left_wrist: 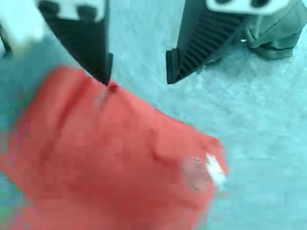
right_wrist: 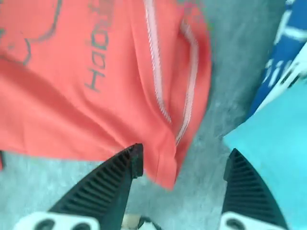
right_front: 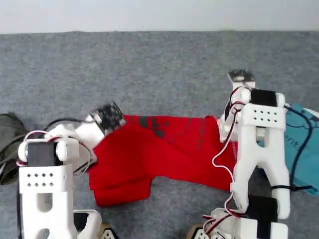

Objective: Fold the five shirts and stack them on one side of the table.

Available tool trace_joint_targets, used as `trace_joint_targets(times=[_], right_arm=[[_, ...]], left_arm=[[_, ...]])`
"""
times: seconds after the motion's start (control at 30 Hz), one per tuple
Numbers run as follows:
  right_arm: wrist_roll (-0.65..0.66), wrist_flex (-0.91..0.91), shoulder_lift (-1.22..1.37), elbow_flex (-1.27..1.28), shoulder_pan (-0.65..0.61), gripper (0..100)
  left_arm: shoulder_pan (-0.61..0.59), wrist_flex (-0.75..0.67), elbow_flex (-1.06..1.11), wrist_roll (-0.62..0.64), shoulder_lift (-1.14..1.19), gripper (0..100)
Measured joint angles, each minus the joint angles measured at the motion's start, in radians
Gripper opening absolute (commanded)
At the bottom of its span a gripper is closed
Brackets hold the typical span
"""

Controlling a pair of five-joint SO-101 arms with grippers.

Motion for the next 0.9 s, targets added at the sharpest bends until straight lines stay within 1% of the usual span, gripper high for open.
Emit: trace_joint_targets(times=[0.07,0.13,0.27,0.33,0.43,0.53,0.63,0.73,0.9], right_arm=[[-0.014,-0.04,0.0,-0.006,-0.002,27.5],[-0.054,-0.091,0.014,-0.006,-0.015,24.0],[-0.121,-0.204,0.08,-0.006,-0.055,10.2],[-0.137,-0.264,0.123,-0.006,-0.075,6.8],[-0.149,-0.341,0.181,-0.006,-0.097,10.7],[-0.149,-0.394,0.23,-0.006,-0.109,19.6],[-0.149,-0.433,0.27,-0.008,-0.107,27.0],[-0.149,-0.446,0.328,-0.052,-0.106,25.8],[-0.087,-0.453,0.477,-0.169,-0.112,16.5]], left_arm=[[0.0,-0.086,0.005,0.08,0.003,7],[0.0,-0.166,0.005,0.147,0.044,2],[0.006,-0.325,0.005,0.253,0.192,1],[0.025,-0.385,0.005,0.278,0.284,1],[0.064,-0.442,0.006,0.292,0.411,1],[0.103,-0.471,-0.003,0.295,0.52,1],[0.114,-0.508,-0.031,0.295,0.621,1],[0.114,-0.537,-0.064,0.295,0.723,1],[0.117,-0.543,-0.124,0.295,0.864,1]])
